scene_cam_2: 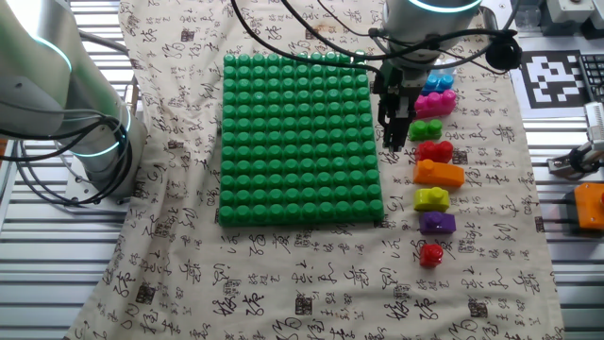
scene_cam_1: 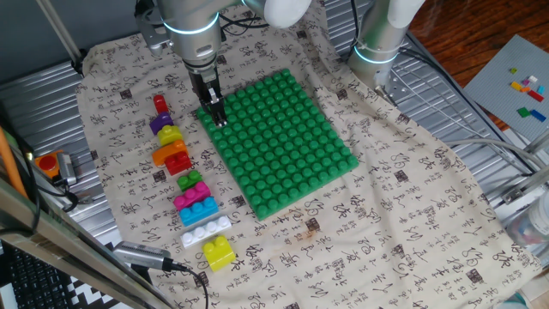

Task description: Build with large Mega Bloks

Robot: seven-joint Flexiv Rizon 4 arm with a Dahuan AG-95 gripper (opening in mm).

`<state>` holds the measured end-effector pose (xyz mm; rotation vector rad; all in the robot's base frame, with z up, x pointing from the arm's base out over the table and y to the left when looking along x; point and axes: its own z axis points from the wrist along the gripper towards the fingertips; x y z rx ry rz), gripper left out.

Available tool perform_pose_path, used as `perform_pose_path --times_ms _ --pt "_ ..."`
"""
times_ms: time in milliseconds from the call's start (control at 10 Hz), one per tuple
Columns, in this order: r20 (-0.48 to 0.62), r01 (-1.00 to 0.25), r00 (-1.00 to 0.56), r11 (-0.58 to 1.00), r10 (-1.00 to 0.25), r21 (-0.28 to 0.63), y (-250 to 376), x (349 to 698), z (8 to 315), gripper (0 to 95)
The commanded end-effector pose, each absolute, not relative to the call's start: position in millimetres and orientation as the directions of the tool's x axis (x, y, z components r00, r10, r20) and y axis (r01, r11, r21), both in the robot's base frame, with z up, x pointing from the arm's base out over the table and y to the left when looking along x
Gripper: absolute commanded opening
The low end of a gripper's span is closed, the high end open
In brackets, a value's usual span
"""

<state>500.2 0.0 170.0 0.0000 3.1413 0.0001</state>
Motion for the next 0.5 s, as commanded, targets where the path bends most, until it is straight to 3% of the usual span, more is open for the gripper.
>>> perform_pose_path --times_ms 100,500 --pt "-0.099 -0.141 -0.985 0.989 -0.144 -0.036 0.0 500.0 170.0 0.0" --pt "-0.096 -0.142 -0.985 0.989 -0.146 -0.041 0.0 500.0 170.0 0.0"
